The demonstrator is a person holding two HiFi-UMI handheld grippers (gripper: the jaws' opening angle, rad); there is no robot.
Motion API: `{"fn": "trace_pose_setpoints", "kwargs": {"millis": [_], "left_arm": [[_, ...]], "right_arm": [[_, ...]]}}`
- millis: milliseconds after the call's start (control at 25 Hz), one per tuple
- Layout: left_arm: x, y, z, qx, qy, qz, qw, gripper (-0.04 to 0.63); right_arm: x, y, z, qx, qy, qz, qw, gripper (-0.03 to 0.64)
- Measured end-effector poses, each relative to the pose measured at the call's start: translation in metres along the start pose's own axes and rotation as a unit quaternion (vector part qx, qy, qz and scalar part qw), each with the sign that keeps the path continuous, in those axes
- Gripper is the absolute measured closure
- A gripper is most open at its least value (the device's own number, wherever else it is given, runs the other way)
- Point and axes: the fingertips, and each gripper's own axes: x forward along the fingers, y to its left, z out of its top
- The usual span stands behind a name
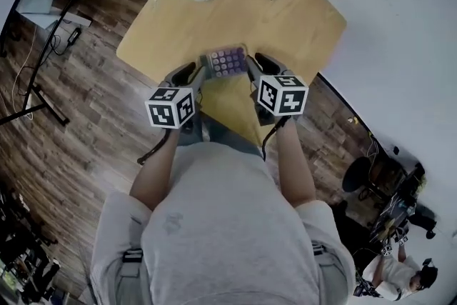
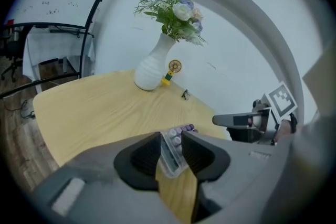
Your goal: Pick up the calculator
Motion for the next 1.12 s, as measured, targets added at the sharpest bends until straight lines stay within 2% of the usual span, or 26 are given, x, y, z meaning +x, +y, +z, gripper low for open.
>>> {"fn": "trace_pose_setpoints", "kwargs": {"millis": [400, 640, 1120], "left_arm": [[0.019, 0.009, -0.025, -0.075, -0.006, 0.051, 0.9958, 0.389], [0.027, 0.012, -0.032, -0.092, -0.005, 0.068, 0.9934, 0.351], [0.039, 0.010, -0.035, -0.108, 0.002, 0.070, 0.9917, 0.344]], "right_arm": [[0.027, -0.009, -0.028, -0.009, 0.062, 0.055, 0.997, 0.440], [0.040, -0.011, -0.037, -0.007, 0.085, 0.077, 0.993, 0.423], [0.054, -0.009, -0.043, 0.033, 0.104, 0.126, 0.986, 0.405]]}}
